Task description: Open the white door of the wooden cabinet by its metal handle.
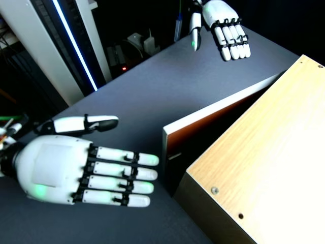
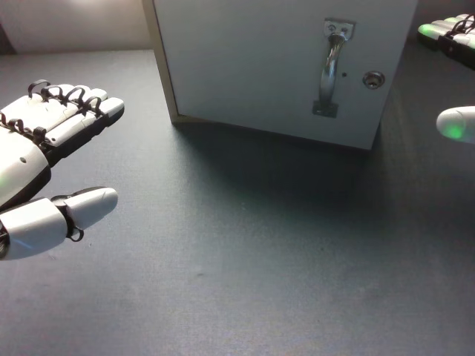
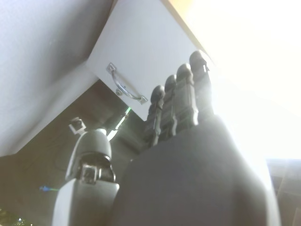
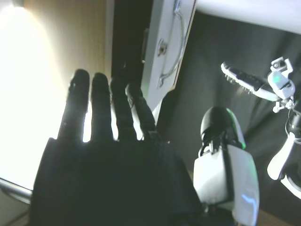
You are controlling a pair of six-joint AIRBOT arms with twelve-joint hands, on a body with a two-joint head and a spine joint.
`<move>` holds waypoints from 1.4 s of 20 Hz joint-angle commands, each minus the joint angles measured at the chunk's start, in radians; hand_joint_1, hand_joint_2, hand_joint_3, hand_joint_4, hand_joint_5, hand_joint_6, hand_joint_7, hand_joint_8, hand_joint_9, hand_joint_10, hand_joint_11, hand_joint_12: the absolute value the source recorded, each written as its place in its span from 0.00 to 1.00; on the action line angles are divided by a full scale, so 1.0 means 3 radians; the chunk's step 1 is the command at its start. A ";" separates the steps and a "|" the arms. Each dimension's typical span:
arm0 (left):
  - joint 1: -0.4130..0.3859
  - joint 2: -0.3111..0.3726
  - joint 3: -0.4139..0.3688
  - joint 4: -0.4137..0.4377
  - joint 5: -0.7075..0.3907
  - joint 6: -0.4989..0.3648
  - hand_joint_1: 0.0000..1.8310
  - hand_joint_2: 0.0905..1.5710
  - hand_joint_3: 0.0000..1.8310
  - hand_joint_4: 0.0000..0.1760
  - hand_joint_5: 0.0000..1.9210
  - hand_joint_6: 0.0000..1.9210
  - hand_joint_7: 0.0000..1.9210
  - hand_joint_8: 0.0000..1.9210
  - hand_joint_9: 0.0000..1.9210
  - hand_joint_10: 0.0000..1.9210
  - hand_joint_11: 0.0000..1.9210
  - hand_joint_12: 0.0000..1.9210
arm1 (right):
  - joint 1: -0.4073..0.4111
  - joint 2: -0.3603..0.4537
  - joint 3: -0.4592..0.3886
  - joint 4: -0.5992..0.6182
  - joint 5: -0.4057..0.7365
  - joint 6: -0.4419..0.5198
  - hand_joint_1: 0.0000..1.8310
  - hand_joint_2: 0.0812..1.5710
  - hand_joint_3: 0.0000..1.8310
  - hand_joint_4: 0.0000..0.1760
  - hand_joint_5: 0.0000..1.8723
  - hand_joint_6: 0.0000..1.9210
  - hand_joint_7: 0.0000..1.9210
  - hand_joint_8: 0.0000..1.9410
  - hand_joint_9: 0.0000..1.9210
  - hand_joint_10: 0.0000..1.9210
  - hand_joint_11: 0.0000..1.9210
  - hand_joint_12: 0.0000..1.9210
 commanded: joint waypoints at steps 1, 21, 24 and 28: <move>-0.0020 -0.0017 0.0014 -0.0019 -0.0420 -0.0009 0.00 0.90 0.00 0.00 0.04 0.00 0.02 0.00 0.02 0.00 0.02 0.08 | 0.0065 -0.0006 0.0042 0.0094 0.0313 0.0006 0.00 0.73 0.00 0.00 0.00 0.00 0.00 0.00 0.00 0.00 0.00 0.00; 0.0032 -0.0024 0.0023 -0.0004 -0.0465 -0.0096 0.00 0.91 0.00 0.00 0.04 0.00 0.03 0.00 0.03 0.00 0.02 0.08 | 0.0341 -0.0079 -0.0073 -0.0300 0.0293 0.0003 0.00 0.86 0.01 0.00 0.00 0.00 0.00 0.00 0.00 0.00 0.00 0.00; 0.0032 -0.0024 0.0023 -0.0004 -0.0468 -0.0097 0.00 0.91 0.00 0.00 0.04 0.00 0.03 0.00 0.04 0.00 0.03 0.09 | 0.0340 -0.0058 -0.0114 -0.0342 0.0326 0.0003 0.00 0.84 0.00 0.00 0.00 0.00 0.00 0.00 0.00 0.00 0.00 0.00; 0.0034 -0.0026 0.0021 -0.0004 -0.0471 -0.0097 0.00 0.90 0.00 0.00 0.04 0.00 0.03 0.00 0.04 0.00 0.03 0.09 | 0.0340 -0.0015 -0.0203 -0.0408 0.0409 0.0004 0.00 0.82 0.00 0.00 0.00 0.00 0.00 0.00 0.00 0.00 0.00 0.00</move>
